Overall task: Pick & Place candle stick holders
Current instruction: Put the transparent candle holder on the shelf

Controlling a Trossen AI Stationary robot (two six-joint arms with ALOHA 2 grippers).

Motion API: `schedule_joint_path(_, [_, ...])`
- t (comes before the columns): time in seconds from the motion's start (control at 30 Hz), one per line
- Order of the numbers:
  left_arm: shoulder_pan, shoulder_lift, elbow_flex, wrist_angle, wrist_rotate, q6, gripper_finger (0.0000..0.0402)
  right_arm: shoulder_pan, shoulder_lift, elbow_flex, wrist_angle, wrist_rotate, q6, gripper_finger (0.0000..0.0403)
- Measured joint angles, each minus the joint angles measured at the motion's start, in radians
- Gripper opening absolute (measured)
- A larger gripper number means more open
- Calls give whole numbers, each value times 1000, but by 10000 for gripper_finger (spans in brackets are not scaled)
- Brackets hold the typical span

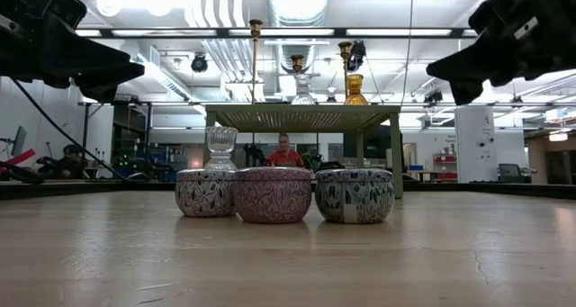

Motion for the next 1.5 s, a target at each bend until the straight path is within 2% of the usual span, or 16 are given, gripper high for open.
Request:
schedule_joint_path(0.27, [0, 0, 0, -3, 0, 0, 168, 0, -8, -27, 3, 0, 150, 13])
schedule_joint_path(0.37, [0, 0, 0, -6, 0, 0, 168, -3, -8, -28, 9, 1, 147, 13])
schedule_joint_path(0.6, [0, 0, 0, -3, 0, -4, 168, -15, -7, -13, 9, 112, 116, 13])
schedule_joint_path(0.77, [1, -1, 0, 97, -18, -10, 168, -15, 1, -14, -12, 111, 108, 13])
schedule_joint_path(0.97, [0, -4, 0, 178, 33, -260, 168, -19, 2, -13, -54, 134, -2, 13])
schedule_joint_path(1.07, [3, 9, 0, 178, -68, -260, 168, -19, 4, -14, -84, 133, -26, 13])
schedule_joint_path(1.17, [6, 39, 0, 177, -168, -249, 168, -19, 4, -13, -97, 133, 16, 13])
schedule_joint_path(1.3, [6, 115, 2, 168, -176, -202, 168, -19, 3, -13, -94, 133, 48, 13])
schedule_joint_path(1.5, [6, 299, 104, 40, -176, -292, 168, -19, 4, -15, -97, 133, 39, 13])
